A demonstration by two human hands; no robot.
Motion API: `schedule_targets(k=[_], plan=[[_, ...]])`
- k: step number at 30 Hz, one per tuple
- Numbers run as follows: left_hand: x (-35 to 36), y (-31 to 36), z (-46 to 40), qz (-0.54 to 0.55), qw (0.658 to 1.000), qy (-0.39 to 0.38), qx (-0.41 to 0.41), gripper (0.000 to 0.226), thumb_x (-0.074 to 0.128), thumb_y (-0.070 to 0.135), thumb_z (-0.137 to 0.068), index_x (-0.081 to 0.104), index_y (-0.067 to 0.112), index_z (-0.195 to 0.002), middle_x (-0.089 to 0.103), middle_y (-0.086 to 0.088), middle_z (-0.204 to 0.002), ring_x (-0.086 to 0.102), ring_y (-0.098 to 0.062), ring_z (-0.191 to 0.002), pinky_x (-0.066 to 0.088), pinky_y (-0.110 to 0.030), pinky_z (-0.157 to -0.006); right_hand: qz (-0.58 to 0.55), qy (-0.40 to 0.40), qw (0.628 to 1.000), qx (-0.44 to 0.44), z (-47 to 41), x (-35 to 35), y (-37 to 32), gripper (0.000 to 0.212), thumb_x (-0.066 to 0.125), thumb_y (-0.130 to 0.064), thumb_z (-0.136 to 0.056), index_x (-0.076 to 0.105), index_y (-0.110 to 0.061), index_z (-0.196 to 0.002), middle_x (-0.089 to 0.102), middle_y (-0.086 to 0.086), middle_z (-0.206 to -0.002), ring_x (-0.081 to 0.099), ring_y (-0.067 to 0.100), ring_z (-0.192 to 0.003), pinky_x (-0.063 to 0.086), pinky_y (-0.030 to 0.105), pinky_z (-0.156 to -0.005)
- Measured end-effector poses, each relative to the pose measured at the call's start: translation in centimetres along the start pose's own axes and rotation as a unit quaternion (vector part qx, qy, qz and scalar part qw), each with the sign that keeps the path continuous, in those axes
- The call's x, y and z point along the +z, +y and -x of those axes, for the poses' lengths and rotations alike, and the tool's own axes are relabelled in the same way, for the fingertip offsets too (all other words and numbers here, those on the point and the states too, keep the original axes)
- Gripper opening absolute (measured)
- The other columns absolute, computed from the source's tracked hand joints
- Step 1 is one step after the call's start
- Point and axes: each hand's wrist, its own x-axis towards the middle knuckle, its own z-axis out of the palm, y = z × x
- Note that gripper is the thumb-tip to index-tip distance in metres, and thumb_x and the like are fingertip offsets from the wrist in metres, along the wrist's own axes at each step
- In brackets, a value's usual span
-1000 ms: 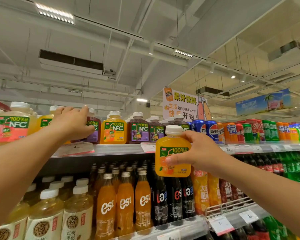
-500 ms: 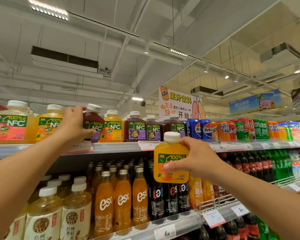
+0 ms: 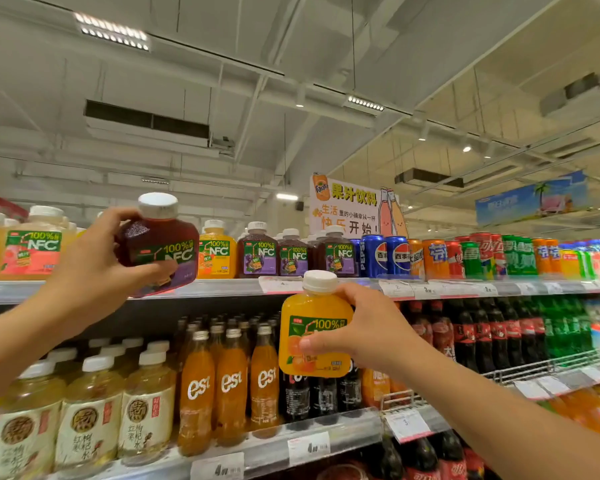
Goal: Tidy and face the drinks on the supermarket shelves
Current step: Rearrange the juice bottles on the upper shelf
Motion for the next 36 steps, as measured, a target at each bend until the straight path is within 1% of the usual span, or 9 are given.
schedule_targets(k=[3,6,12,17,21,23,26,31,36], plan=[[-0.9,0.7,2.3,0.022,0.999,0.005,-0.029,0.071,0.083,0.045,-0.05,0.047,0.06,-0.109,0.063,0.031,-0.095,0.066,0.0,-0.082,0.055,-0.024,-0.05,-0.018,-0.012,1.0,-0.014,0.6,0.2,0.9,0.077,0.088,-0.064,-0.035,0.057,-0.043,-0.103,0.069,-0.019,-0.095,0.066,-0.006,-0.082,0.059,0.022,-0.069],[-2.1,0.0,4.7,0.023,0.998,-0.007,-0.052,0.082,0.09,0.05,-0.047,0.051,0.049,-0.119,0.065,0.026,-0.101,0.067,0.002,-0.084,0.056,-0.026,-0.051,-0.03,-0.038,0.998,-0.026,1.1,1.1,1.1,0.078,0.086,-0.067,-0.034,0.056,-0.044,-0.102,0.069,-0.02,-0.095,0.066,-0.006,-0.083,0.058,0.02,-0.069],[-5.4,-3.2,8.2,0.007,0.995,-0.037,-0.097,0.101,0.095,0.048,-0.045,0.048,0.037,-0.134,0.069,0.012,-0.109,0.072,-0.014,-0.088,0.059,-0.037,-0.059,-0.044,-0.072,0.995,-0.045,1.1,3.8,-0.7,0.079,0.088,-0.064,-0.038,0.056,-0.043,-0.107,0.068,-0.02,-0.097,0.066,-0.004,-0.085,0.059,0.025,-0.075],[-8.4,-4.5,8.9,0.011,0.995,-0.032,-0.089,0.097,0.093,0.056,-0.043,0.05,0.042,-0.129,0.07,0.014,-0.104,0.072,-0.014,-0.085,0.059,-0.036,-0.06,-0.035,-0.073,0.995,-0.053,0.3,7.3,-3.7,0.087,0.087,-0.067,-0.038,0.055,-0.042,-0.115,0.066,-0.018,-0.103,0.066,0.001,-0.092,0.059,0.029,-0.079],[-11.5,-5.2,9.4,0.047,0.994,-0.039,-0.087,0.092,0.09,0.061,-0.038,0.052,0.048,-0.121,0.07,0.017,-0.103,0.071,-0.012,-0.089,0.059,-0.036,-0.067,-0.031,-0.063,0.996,-0.049,0.2,10.8,-6.7,0.079,0.087,-0.067,-0.037,0.055,-0.045,-0.106,0.067,-0.019,-0.1,0.066,-0.001,-0.089,0.06,0.027,-0.077],[-13.1,-5.6,9.3,0.051,0.994,-0.055,-0.086,0.088,0.091,0.058,-0.041,0.054,0.048,-0.12,0.07,0.018,-0.104,0.07,-0.008,-0.091,0.059,-0.031,-0.07,-0.025,-0.049,0.998,-0.043,0.1,12.5,-8.2,0.078,0.087,-0.067,-0.037,0.054,-0.046,-0.104,0.067,-0.018,-0.1,0.066,-0.001,-0.088,0.059,0.025,-0.076],[-15.0,-6.5,8.9,0.035,0.992,-0.083,-0.086,0.076,0.09,0.049,-0.041,0.059,0.048,-0.11,0.07,0.023,-0.097,0.069,0.0,-0.085,0.054,-0.015,-0.06,-0.025,-0.032,0.999,-0.035,-0.2,14.6,-10.2,0.079,0.088,-0.065,-0.036,0.056,-0.046,-0.105,0.067,-0.017,-0.1,0.066,-0.001,-0.088,0.059,0.027,-0.077],[-15.6,-7.6,7.3,0.051,0.987,-0.135,-0.075,0.06,0.091,0.038,-0.053,0.057,0.046,-0.102,0.071,0.019,-0.093,0.07,-0.005,-0.082,0.057,-0.023,-0.059,-0.035,-0.005,0.999,-0.042,-1.1,16.3,-12.2,0.09,0.09,-0.059,-0.038,0.056,-0.041,-0.119,0.068,-0.014,-0.106,0.068,0.006,-0.094,0.059,0.034,-0.081],[-14.3,-8.4,4.9,0.076,0.98,-0.174,-0.057,0.053,0.089,0.04,-0.059,0.058,0.039,-0.103,0.069,0.016,-0.091,0.07,-0.01,-0.08,0.06,-0.03,-0.062,-0.045,-0.009,0.997,-0.066,-2.8,15.7,-12.8,0.071,0.093,-0.047,-0.048,0.056,-0.053,-0.107,0.068,-0.024,-0.104,0.069,0.001,-0.09,0.058,0.025,-0.075]])
